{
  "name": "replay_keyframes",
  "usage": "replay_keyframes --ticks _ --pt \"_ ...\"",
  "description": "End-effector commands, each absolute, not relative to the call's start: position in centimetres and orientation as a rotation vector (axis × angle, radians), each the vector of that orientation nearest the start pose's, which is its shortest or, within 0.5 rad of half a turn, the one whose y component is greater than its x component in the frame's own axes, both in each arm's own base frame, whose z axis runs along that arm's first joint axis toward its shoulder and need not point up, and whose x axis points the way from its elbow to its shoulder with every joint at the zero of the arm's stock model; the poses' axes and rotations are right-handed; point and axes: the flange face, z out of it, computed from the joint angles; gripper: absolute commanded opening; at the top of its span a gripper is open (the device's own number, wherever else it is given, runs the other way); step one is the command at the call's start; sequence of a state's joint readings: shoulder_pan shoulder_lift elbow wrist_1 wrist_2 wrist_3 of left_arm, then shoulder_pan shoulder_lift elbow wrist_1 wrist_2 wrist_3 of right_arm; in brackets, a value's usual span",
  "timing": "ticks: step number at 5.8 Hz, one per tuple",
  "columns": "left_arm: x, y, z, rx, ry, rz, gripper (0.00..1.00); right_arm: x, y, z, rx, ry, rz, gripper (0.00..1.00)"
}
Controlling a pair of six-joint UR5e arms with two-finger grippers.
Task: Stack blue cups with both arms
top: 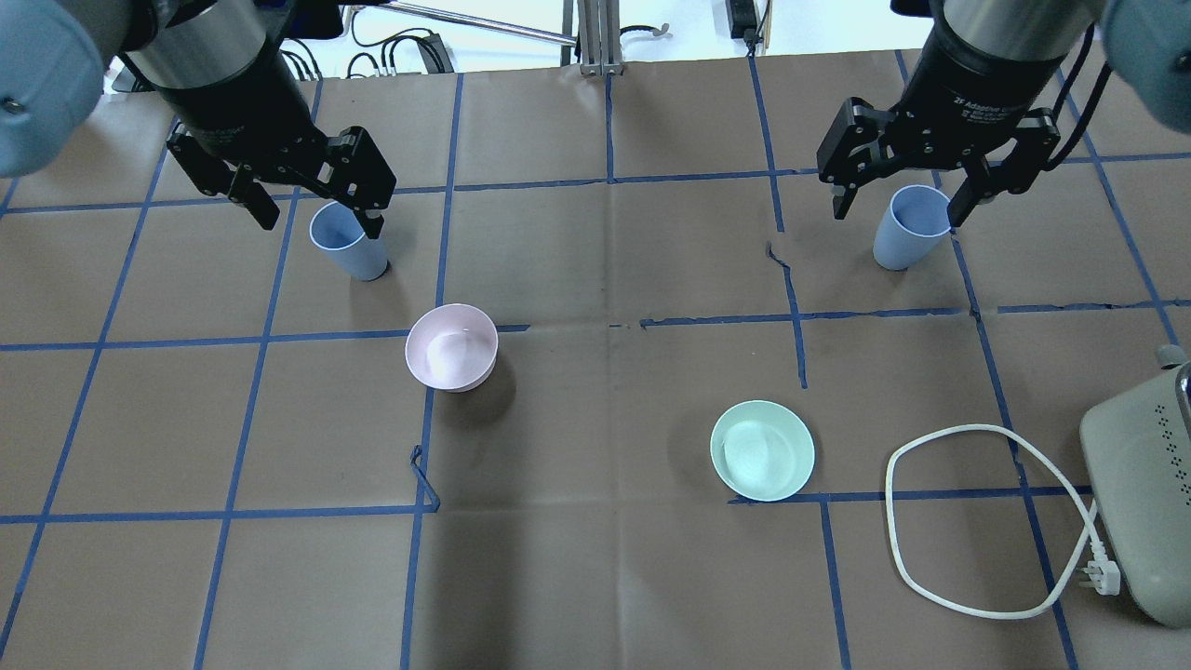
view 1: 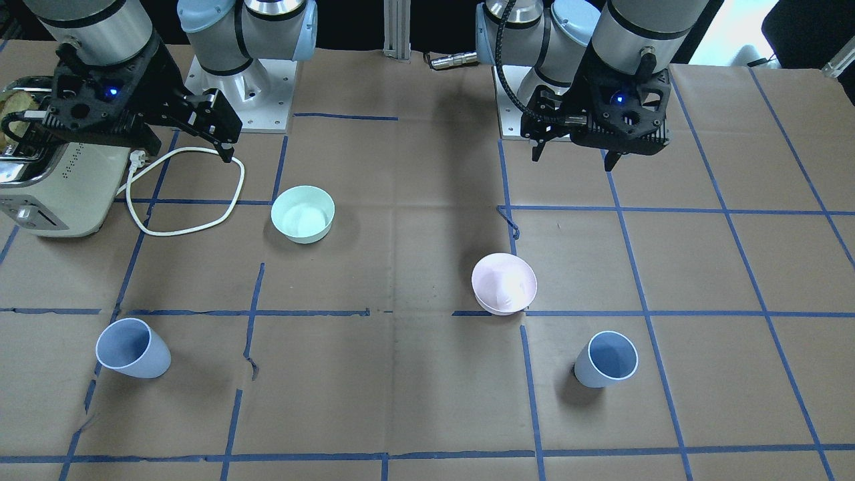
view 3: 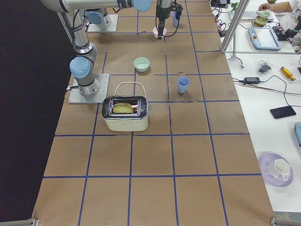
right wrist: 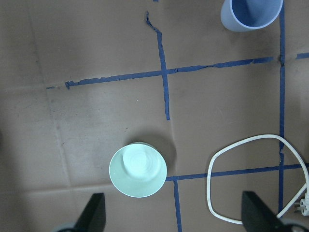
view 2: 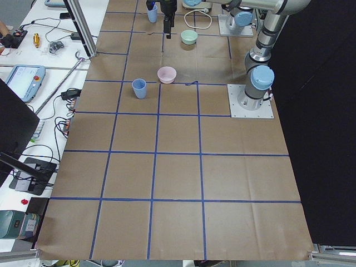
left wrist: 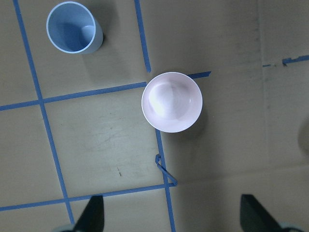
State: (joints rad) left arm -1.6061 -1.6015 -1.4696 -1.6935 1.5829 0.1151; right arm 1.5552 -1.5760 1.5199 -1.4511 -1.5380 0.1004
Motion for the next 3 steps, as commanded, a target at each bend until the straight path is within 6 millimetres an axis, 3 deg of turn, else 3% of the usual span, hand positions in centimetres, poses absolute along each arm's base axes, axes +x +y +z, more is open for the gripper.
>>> replay_keyframes --ticks 1,3 --pt "-15.0 -49.4 51.1 0.236 3.123 0.080 0.99 13.1 -48.4 50.0 0.181 3.109 0.102 1.00" --pt "-13.6 -50.8 50.2 0.240 3.124 0.009 0.99 13.1 -48.6 49.8 0.178 3.112 0.105 1.00"
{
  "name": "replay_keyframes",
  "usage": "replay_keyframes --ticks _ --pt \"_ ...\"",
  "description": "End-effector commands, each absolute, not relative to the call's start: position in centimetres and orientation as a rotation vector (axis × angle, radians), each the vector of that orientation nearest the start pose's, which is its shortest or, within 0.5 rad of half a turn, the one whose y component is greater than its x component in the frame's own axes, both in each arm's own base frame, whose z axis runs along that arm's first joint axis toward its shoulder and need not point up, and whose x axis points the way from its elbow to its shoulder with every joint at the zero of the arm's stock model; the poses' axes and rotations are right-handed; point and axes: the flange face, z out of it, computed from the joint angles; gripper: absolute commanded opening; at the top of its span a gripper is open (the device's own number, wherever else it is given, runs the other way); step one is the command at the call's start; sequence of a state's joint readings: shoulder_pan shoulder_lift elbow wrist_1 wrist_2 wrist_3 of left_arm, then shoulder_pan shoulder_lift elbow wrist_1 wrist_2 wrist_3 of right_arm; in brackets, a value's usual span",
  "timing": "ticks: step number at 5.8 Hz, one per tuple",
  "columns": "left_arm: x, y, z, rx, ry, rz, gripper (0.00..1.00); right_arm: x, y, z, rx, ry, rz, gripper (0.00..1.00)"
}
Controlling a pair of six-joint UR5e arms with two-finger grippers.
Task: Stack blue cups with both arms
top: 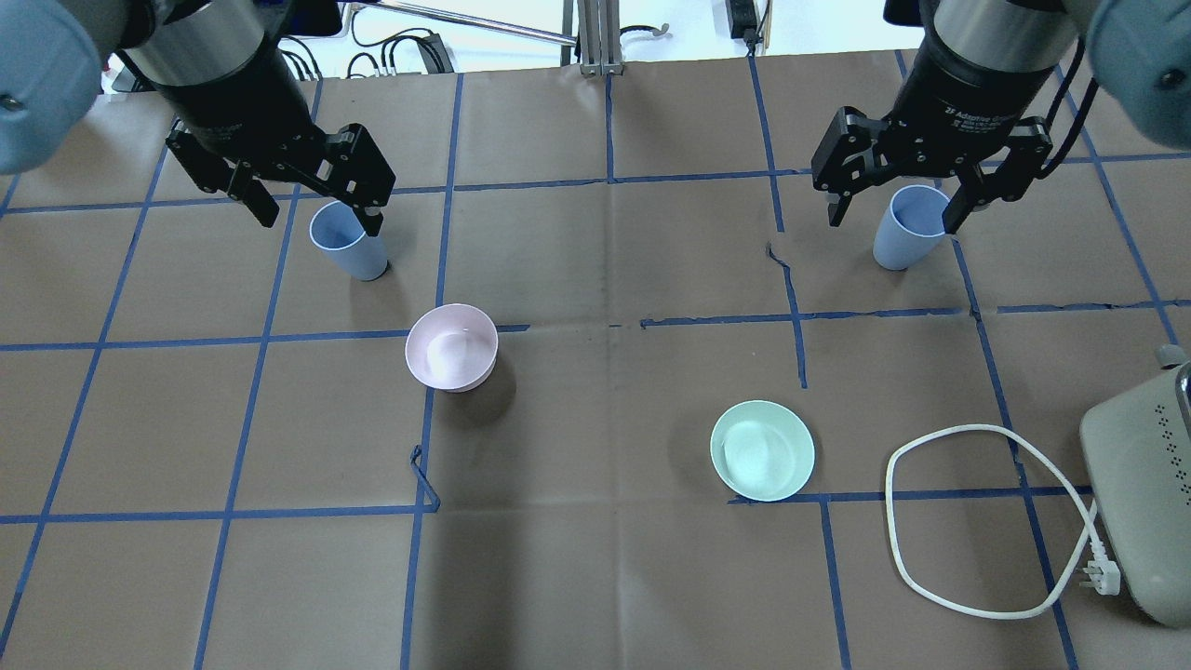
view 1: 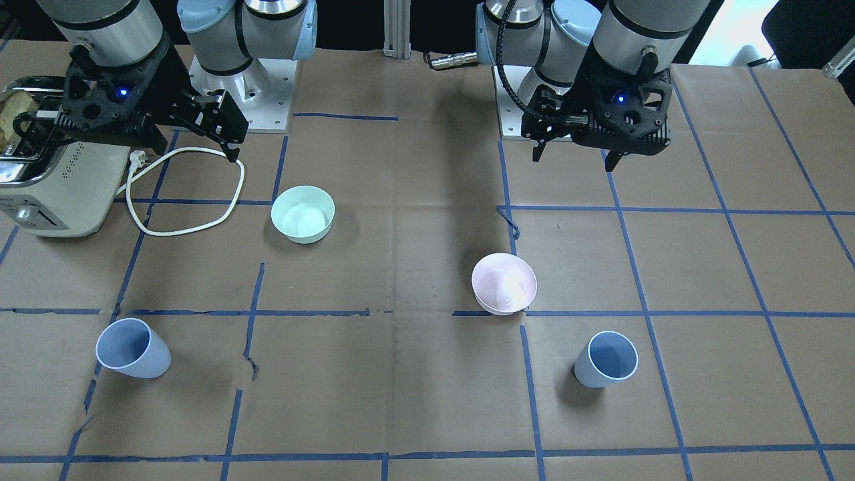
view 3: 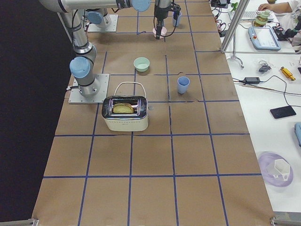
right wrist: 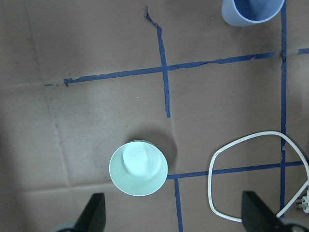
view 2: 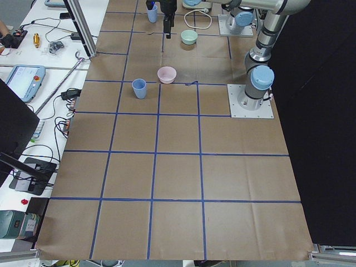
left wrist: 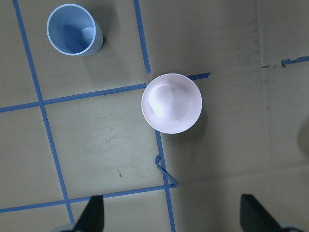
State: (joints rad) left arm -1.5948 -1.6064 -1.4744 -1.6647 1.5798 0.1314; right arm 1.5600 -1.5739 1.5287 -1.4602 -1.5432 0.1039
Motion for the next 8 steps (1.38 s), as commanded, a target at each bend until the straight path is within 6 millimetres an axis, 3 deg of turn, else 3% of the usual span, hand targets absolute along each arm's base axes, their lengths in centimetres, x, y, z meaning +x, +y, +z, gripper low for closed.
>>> replay_keyframes --ticks 1,2,3,4,5,6,7,8 --pt "-11.1 -53.6 47.9 0.193 3.128 0.025 0.99 13.1 -48.6 49.9 0.173 3.112 0.102 1.00" --pt "-9.7 -57.8 43.7 0.159 3.129 -0.017 0.99 13.0 -48.8 49.7 0.159 3.112 0.100 1.00" --pt "-9.5 -60.9 39.1 0.161 3.127 -0.015 0.99 11.8 -50.5 49.6 0.099 3.115 0.008 1.00" --pt "-9.0 -63.3 34.5 0.154 3.129 0.023 0.99 7.6 -54.4 47.2 0.093 3.111 0.006 1.00" --pt "-7.8 -65.5 30.2 0.128 3.130 0.009 0.99 1.1 -58.0 45.1 0.039 3.103 -0.008 1.00" --pt "-7.6 -67.4 25.1 0.132 3.130 0.011 0.99 -2.7 -60.9 43.6 -0.019 3.109 -0.041 1.00" --pt "-7.6 -67.2 22.7 0.116 3.134 0.075 0.99 -4.3 -63.7 41.8 -0.059 3.127 -0.108 1.00" --pt "-7.5 -66.2 21.2 0.102 3.135 0.128 0.98 -7.2 -65.9 37.6 -0.045 3.123 -0.118 1.00"
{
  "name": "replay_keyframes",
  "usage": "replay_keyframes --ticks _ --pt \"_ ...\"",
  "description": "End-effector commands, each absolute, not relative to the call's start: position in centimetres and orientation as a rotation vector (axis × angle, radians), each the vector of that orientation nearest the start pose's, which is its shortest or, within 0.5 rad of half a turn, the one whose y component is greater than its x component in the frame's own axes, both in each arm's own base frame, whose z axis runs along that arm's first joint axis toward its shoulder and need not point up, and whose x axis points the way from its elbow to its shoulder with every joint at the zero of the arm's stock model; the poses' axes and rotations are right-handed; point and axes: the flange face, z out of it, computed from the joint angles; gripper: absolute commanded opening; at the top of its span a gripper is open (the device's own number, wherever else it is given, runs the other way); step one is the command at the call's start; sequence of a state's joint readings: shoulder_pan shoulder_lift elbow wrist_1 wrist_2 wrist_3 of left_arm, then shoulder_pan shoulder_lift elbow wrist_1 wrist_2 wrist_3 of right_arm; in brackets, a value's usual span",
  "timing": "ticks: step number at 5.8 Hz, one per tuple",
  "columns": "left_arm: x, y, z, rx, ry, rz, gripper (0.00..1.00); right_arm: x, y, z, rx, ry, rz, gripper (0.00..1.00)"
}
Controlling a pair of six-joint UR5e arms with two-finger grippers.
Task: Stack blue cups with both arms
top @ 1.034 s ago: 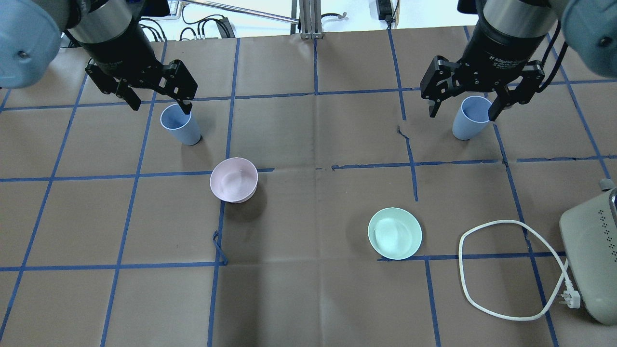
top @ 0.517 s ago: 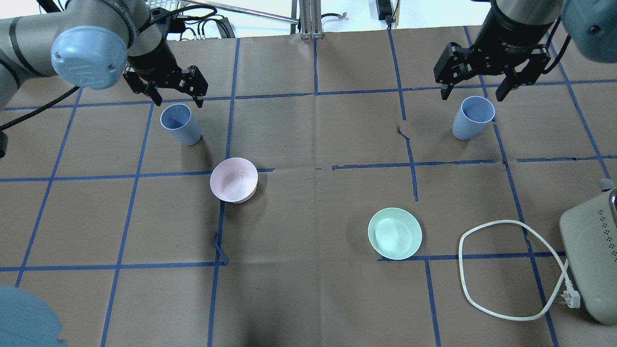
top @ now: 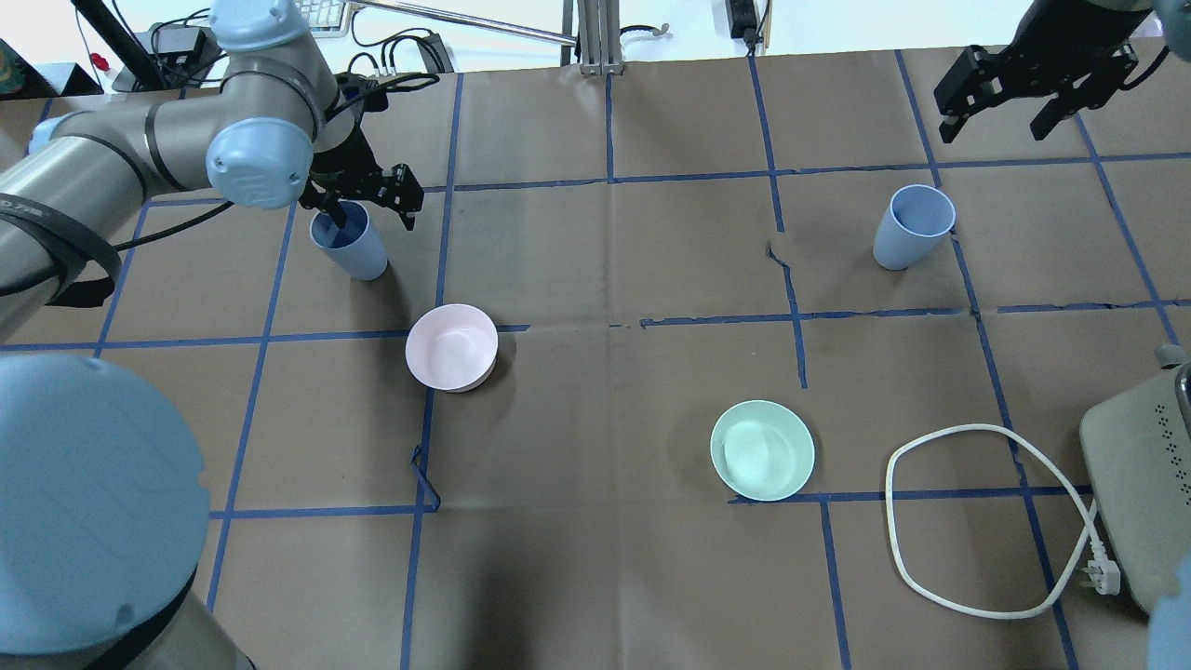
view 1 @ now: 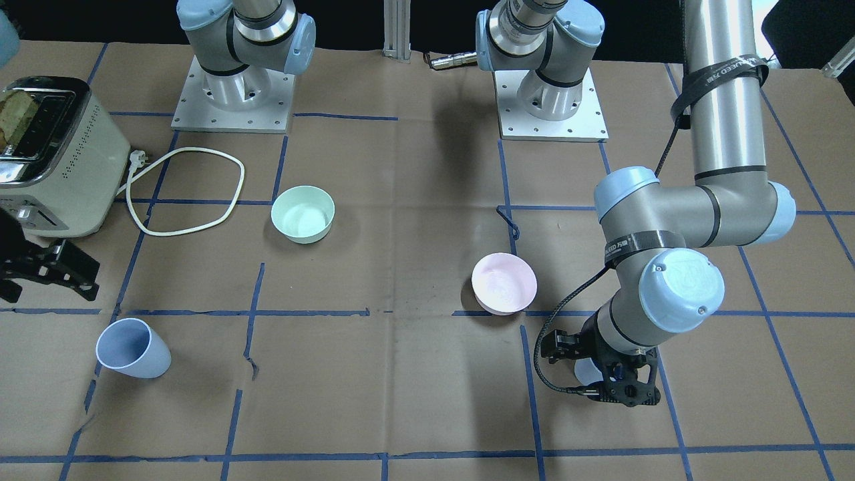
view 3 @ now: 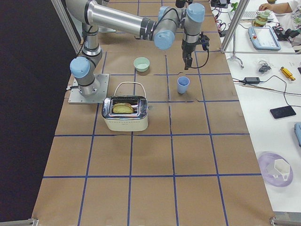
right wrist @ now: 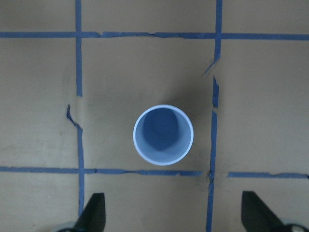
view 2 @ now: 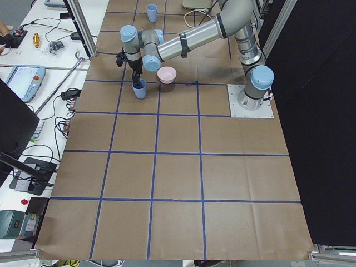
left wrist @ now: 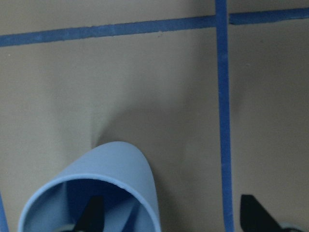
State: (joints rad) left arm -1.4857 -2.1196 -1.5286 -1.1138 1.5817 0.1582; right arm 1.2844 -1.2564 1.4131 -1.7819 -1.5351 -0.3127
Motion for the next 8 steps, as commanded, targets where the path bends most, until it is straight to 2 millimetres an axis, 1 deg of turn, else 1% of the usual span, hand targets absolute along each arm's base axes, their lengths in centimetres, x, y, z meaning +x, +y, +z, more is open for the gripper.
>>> replay_keyframes --ticks 1,2,3,4,5,6,7,8 --pt "-7.1 -66.2 21.0 0.092 3.135 0.129 0.68 -7.8 -66.9 34.0 -0.048 3.110 -0.050 1.00" --pt "-6.9 -66.4 21.3 0.090 3.135 0.115 0.39 -7.8 -66.7 30.4 -0.039 3.089 0.044 1.00" --pt "-6.9 -66.7 21.7 0.092 3.134 0.100 0.15 -7.3 -65.3 27.3 -0.036 3.080 0.087 1.00" --pt "-7.0 -66.8 22.2 0.094 3.133 0.086 0.02 -7.1 -64.5 25.0 -0.025 3.092 0.037 1.00" --pt "-7.1 -66.9 22.6 0.097 3.133 0.076 0.02 -6.8 -63.6 24.5 -0.034 3.090 0.058 1.00" --pt "-8.5 -67.4 23.0 0.108 3.132 0.052 0.02 -6.8 -63.6 24.4 -0.044 3.089 0.050 0.99" --pt "-12.9 -68.4 24.4 0.167 3.123 -0.008 0.02 -6.8 -63.7 24.5 -0.037 3.090 0.040 0.32" --pt "-18.7 -69.4 25.0 0.059 3.141 -0.057 0.02 -6.8 -63.7 24.6 -0.037 3.088 0.039 0.08"
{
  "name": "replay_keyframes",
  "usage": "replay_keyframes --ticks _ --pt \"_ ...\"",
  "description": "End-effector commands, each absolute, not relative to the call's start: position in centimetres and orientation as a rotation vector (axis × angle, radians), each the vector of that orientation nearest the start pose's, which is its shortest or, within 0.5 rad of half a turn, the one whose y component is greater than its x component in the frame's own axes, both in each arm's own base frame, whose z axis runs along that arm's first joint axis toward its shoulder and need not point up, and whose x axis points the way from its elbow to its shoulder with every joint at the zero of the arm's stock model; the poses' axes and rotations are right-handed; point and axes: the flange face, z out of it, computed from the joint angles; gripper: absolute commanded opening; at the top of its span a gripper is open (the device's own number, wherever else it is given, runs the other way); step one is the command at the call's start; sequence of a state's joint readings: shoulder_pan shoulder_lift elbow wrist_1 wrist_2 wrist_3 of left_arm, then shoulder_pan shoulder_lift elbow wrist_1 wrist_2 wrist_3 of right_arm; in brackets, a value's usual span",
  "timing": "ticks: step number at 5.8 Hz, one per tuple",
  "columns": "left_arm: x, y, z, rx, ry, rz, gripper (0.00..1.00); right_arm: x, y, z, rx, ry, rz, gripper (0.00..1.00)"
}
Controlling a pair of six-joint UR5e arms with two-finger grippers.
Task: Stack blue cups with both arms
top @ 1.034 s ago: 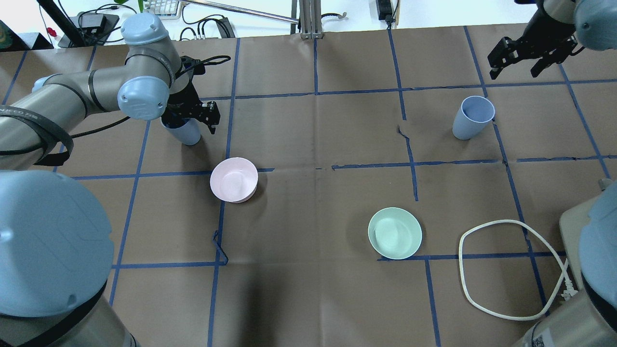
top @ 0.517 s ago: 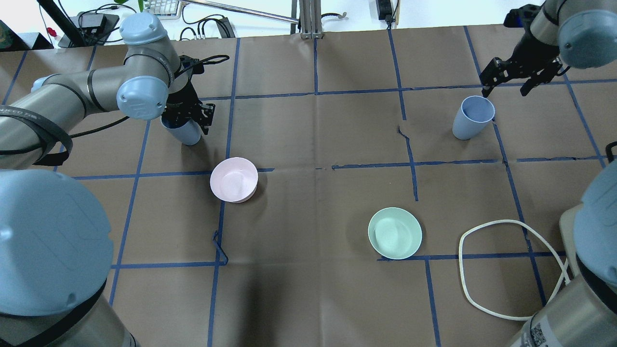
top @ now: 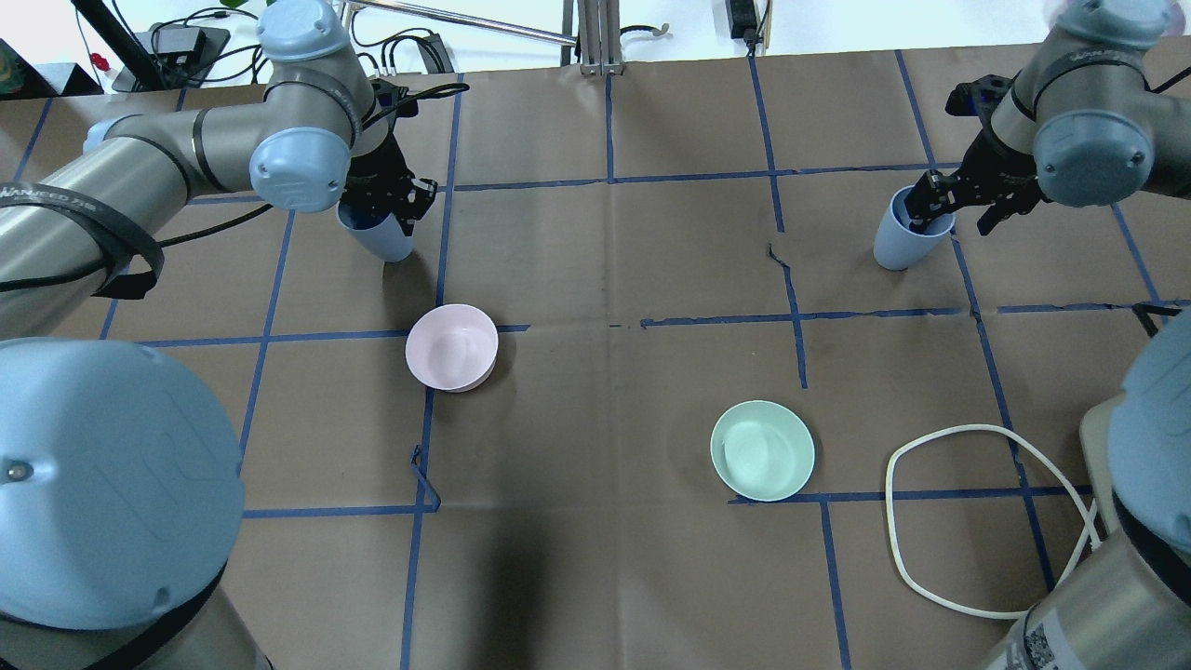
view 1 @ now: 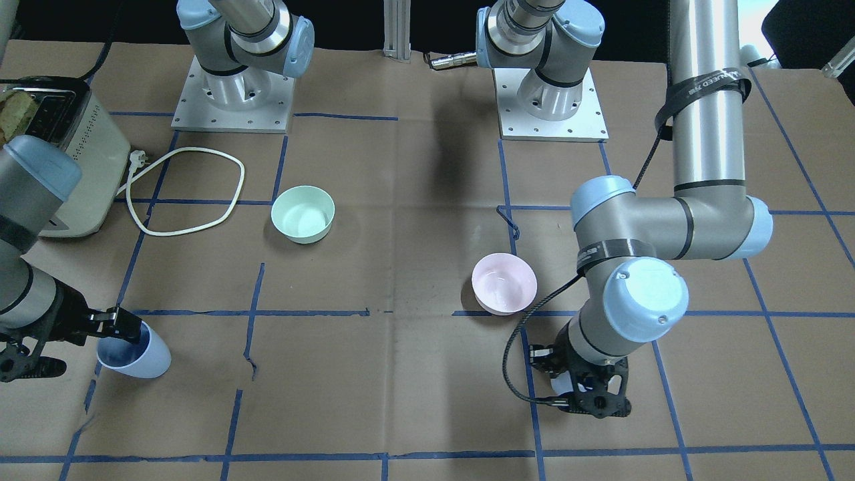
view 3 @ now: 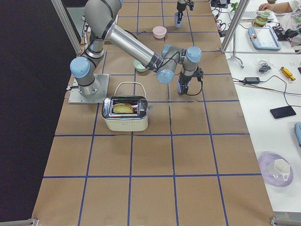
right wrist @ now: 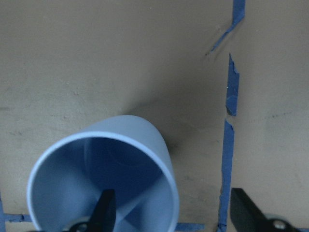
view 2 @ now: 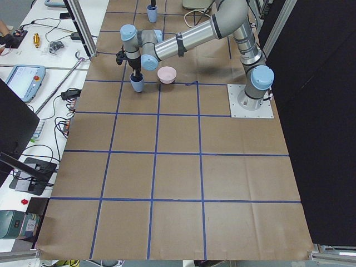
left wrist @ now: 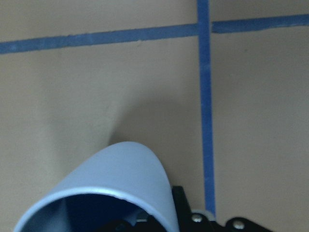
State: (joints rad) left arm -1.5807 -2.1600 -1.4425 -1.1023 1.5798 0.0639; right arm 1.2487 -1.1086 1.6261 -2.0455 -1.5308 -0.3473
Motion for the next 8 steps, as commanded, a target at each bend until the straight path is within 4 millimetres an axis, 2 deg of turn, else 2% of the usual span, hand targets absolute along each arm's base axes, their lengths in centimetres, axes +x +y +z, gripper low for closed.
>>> replay_keyframes --ticks 1,2,3,4,5,6,7,8 --pt "-27.3 -69.3 24.5 0.025 3.151 -0.095 0.02 -6.8 -63.8 24.9 -0.034 3.089 0.030 0.06" --pt "-35.5 -68.4 24.0 -0.017 3.156 -0.141 0.02 -6.8 -64.0 25.3 -0.030 3.091 0.023 0.06" --pt "-38.7 -67.2 23.4 0.033 3.158 -0.136 0.02 -6.3 -64.3 29.2 -0.036 3.109 -0.041 0.06" --pt "-38.9 -67.0 23.2 0.055 3.156 -0.129 0.03 -5.9 -63.4 34.9 -0.029 3.105 -0.021 0.06" --pt "-38.8 -66.8 22.9 0.055 3.151 -0.109 0.68 -5.5 -62.1 40.6 -0.004 3.093 0.047 0.06" --pt "-38.9 -66.8 23.2 0.041 3.154 -0.115 1.00 -5.0 -60.5 45.3 -0.001 3.090 0.064 0.06" --pt "-38.9 -66.7 24.3 0.043 3.159 -0.135 1.00 -4.8 -59.8 46.5 -0.001 3.090 0.065 0.06" --pt "-38.9 -66.2 27.8 0.048 3.177 -0.201 1.00 -4.7 -59.8 46.6 0.002 3.087 0.060 0.06"
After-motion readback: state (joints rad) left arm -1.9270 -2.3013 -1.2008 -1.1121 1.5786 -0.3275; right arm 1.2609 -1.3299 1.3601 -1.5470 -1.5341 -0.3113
